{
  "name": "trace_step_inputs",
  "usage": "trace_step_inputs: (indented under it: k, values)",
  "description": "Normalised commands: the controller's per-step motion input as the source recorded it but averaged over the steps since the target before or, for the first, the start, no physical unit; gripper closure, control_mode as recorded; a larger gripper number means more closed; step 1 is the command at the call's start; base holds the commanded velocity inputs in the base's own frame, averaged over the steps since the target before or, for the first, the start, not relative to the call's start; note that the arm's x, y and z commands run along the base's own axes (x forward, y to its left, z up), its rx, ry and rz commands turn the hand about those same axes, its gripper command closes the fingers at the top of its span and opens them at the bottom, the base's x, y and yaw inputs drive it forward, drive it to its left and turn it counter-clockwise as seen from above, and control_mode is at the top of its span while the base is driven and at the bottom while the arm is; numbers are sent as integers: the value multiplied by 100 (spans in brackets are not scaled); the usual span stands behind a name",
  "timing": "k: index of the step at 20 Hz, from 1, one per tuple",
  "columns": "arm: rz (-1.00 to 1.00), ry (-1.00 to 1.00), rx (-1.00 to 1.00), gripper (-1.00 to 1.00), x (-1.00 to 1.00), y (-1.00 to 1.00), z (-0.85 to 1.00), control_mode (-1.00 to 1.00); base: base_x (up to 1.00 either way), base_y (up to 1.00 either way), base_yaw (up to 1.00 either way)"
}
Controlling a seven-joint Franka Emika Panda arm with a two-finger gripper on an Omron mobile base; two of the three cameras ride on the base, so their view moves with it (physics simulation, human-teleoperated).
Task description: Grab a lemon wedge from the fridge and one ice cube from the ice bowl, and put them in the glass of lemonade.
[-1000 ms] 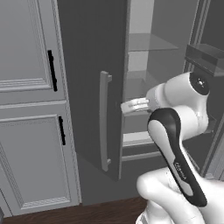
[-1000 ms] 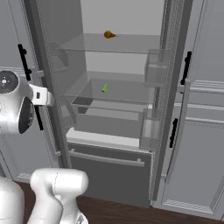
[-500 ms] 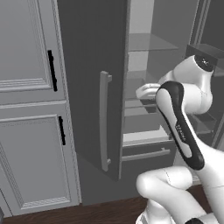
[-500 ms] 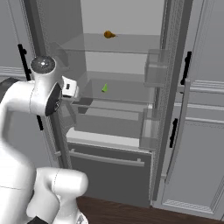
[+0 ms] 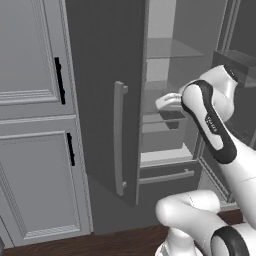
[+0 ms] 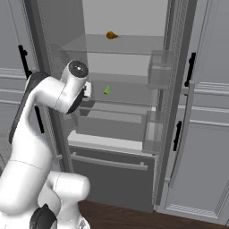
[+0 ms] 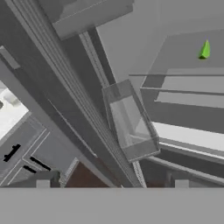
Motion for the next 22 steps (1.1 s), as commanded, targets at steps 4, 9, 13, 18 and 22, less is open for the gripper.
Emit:
trace_step_inputs:
  k: [4,9,13,18,22]
  values:
    - [49,-2,16,-100,1,6,-20,-100,0,0,0]
    - [46,-3,9,-100,17,34,-7,-100,0,0,0]
    - [32,0,1,-100,46,9,0,-100,0,0,0]
    - [20,1,0,-100,70,0,-5,-100,0,0,0]
    - [15,0,0,-100,68,6,-33,-100,0,0,0]
